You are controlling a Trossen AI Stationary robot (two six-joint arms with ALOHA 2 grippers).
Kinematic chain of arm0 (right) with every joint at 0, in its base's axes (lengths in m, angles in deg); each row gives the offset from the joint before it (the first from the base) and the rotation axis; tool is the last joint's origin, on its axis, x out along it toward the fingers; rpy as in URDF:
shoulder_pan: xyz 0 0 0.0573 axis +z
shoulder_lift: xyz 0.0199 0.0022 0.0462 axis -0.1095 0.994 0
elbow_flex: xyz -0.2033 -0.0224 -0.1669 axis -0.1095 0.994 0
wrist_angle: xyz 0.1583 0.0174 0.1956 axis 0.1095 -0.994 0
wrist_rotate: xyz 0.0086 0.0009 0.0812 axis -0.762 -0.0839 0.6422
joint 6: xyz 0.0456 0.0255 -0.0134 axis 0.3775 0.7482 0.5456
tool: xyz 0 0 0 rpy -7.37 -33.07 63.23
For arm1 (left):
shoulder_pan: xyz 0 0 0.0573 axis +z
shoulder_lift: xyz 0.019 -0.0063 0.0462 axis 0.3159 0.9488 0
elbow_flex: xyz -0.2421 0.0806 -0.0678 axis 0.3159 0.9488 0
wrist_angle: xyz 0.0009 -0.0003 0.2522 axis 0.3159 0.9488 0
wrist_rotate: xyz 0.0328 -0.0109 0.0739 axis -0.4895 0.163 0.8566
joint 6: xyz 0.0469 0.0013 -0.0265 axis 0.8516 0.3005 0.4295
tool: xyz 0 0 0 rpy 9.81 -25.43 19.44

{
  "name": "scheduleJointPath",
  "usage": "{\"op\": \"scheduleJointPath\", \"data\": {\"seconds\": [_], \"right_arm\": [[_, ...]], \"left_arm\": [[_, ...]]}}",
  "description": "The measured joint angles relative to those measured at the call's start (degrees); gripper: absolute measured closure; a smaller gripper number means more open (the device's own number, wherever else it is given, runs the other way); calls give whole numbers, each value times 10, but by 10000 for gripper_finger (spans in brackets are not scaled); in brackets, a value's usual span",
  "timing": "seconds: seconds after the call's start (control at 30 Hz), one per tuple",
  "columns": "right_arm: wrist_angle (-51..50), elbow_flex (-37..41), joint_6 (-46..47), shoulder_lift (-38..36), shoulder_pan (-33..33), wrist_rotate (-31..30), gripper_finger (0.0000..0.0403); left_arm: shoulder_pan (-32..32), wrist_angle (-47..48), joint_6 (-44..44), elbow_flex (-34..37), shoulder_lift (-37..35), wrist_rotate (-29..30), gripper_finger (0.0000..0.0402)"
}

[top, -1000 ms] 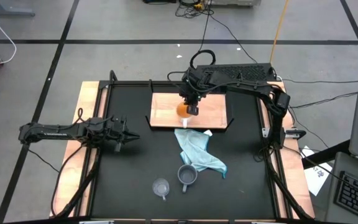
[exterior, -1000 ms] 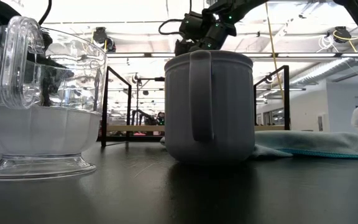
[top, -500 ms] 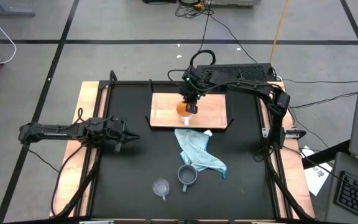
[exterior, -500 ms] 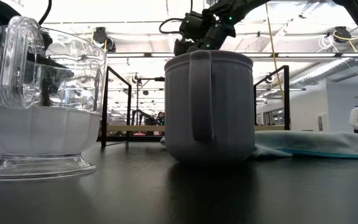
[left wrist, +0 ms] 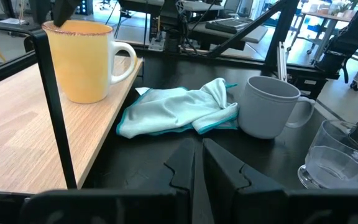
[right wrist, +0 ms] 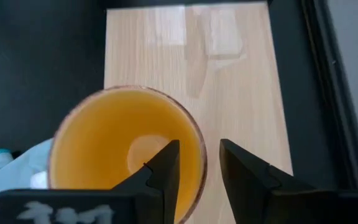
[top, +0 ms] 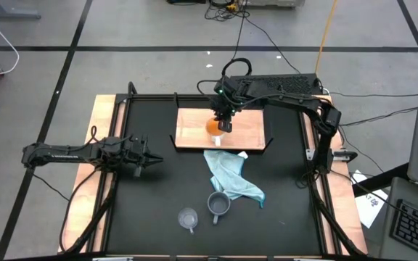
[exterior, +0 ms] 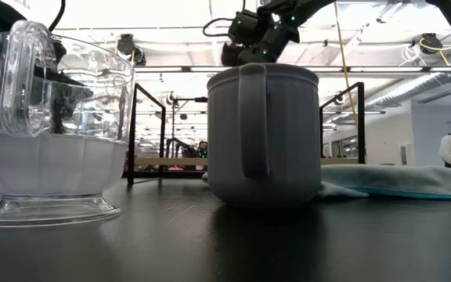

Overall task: Stack small to large cups/mugs on shelf
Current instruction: Put the yellow mug on the shelf

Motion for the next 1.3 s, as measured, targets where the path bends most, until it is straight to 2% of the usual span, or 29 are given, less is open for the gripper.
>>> {"op": "scheduleJointPath", "data": {"seconds": [0.3,0.43,0.63,1.1,1.3], "right_arm": [[16,0,19,-33,4,0,272],[15,0,22,-37,8,0,299],[-4,0,20,-64,15,0,393],[-57,1,28,-198,97,0,402],[-58,67,47,-294,120,-17,403]], "left_arm": [[0,0,-2,0,0,0,369],[0,0,-1,0,0,0,369],[0,0,-1,0,0,0,369],[0,-1,-8,0,0,0,369],[0,-19,-8,0,0,0,369]]}}
